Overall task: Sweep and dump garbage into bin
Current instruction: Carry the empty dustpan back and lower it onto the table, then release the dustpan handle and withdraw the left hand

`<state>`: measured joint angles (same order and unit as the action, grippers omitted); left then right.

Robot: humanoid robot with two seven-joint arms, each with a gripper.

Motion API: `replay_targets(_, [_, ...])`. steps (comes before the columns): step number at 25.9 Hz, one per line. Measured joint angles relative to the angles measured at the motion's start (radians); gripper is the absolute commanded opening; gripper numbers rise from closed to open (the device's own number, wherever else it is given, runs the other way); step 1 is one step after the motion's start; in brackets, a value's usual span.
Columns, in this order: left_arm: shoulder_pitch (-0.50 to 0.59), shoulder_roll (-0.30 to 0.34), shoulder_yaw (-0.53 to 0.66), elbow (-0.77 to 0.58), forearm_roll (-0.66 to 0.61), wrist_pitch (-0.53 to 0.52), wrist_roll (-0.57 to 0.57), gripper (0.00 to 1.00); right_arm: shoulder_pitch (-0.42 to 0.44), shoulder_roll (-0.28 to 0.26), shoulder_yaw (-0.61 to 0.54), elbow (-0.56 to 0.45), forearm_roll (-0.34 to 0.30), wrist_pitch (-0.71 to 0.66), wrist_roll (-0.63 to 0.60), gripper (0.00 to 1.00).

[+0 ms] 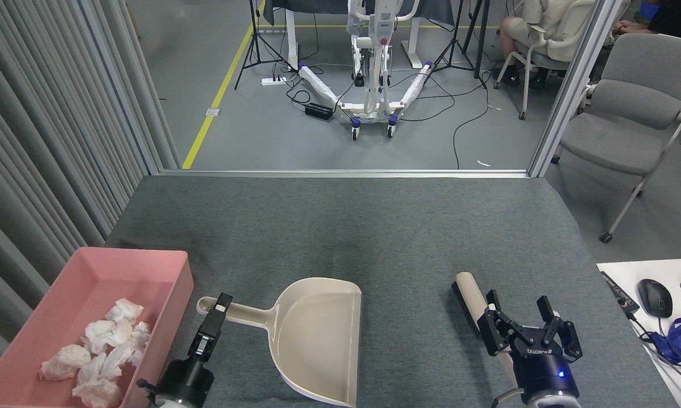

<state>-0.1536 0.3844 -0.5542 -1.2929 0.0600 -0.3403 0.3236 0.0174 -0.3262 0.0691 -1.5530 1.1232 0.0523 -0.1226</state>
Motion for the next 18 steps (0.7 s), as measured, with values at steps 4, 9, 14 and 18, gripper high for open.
replay_targets(4, [0.006,-0.03,0.001,0.007,-0.02,0.002,0.011,0.0,0.0,0.001,0.0,-0.006,-0.004,0.0,0.002,0.98])
replay_targets(9, [0.008,-0.063,0.002,0.017,-0.062,0.011,0.033,0.0,0.0,0.002,-0.002,-0.008,-0.006,-0.001,0.006,0.98])
replay_targets(14, [0.008,-0.086,0.002,0.037,-0.084,0.013,0.039,0.0,0.0,0.002,-0.002,-0.008,-0.006,-0.001,0.006,0.98])
replay_targets(18, [0.008,-0.1,0.002,0.06,-0.088,0.012,0.044,0.0,0.0,0.002,-0.002,-0.008,-0.006,-0.001,0.007,0.98])
